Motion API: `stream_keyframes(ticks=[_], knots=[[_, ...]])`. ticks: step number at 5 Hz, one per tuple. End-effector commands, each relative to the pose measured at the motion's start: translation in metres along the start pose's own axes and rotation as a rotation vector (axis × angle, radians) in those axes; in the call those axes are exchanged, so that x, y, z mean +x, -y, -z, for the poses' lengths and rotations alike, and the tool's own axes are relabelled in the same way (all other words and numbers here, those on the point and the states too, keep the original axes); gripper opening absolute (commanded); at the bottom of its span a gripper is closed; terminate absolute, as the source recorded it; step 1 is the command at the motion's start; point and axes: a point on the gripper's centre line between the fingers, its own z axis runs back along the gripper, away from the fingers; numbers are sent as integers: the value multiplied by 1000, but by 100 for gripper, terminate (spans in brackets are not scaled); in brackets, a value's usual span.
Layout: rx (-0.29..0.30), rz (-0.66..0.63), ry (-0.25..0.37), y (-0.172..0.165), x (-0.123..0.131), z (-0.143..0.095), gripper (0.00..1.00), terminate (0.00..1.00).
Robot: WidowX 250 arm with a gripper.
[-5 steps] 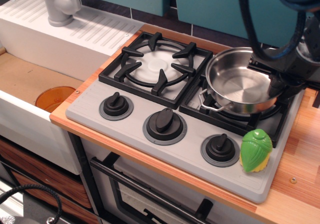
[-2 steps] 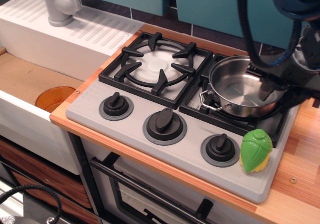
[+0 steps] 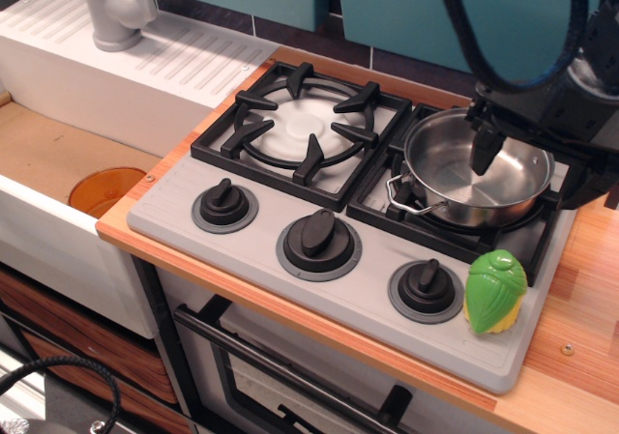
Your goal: Put pot or pan on stove and put corncob in pot or pan
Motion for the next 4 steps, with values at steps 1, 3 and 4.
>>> stream_keyframes(ticks=[1,3,4], knots=[[-46,-7,55,-5,18,-38,100,0],[-46,-7,55,-5,18,-38,100,0],[-5,-53,23,-3,3,-50,100,0]])
